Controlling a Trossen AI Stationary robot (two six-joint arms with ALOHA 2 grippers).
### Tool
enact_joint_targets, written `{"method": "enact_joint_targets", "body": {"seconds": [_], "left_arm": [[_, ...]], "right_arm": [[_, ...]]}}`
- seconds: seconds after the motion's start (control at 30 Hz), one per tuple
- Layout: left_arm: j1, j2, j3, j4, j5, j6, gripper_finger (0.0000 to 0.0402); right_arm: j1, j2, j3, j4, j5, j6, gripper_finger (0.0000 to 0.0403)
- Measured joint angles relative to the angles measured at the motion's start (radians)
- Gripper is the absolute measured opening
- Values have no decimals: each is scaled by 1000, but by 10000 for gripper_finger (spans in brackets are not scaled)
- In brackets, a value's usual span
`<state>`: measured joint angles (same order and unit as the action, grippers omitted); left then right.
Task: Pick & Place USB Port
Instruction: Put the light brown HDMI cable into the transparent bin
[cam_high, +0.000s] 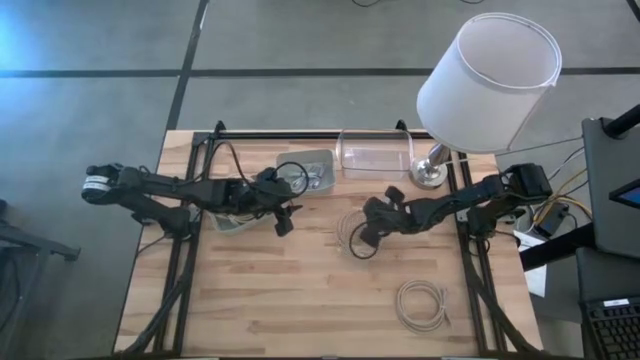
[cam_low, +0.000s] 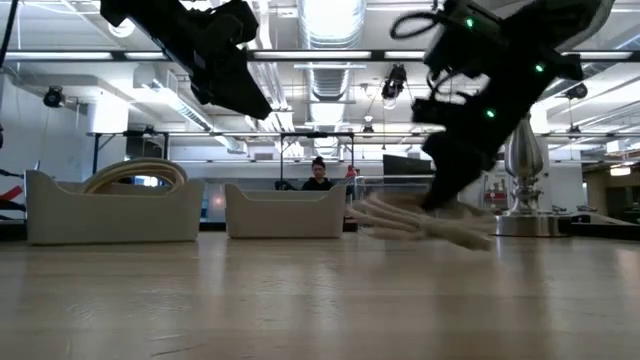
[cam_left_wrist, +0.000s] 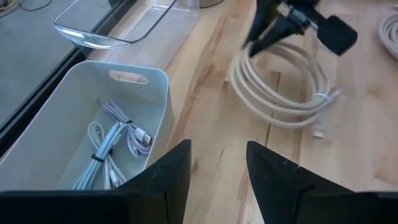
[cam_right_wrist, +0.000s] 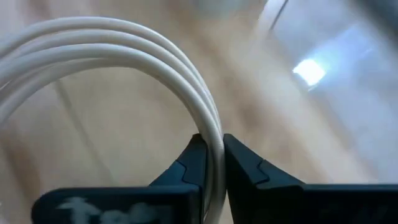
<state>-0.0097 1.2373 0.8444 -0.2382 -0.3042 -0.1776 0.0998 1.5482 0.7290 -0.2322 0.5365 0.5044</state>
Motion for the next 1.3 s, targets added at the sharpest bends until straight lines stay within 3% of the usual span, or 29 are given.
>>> {"method": "enact_joint_targets", "body": {"seconds": [0.37,0.6,0.87,1.3], "left_arm": [[1,0,-39,20,-1,-1,158],[1,0,-88,71,-1,-7,158],[1,0,-127,147,0,-8,158],[1,0,-131,165,0,-2,158]], "right_arm": [[-2,-3,210,4,537,-247,31],[-6,-3,265,3,843,-345,32],[-83,5,241,3,1029,-332,33],[-293,14,200,4,1034,-154,34]]}}
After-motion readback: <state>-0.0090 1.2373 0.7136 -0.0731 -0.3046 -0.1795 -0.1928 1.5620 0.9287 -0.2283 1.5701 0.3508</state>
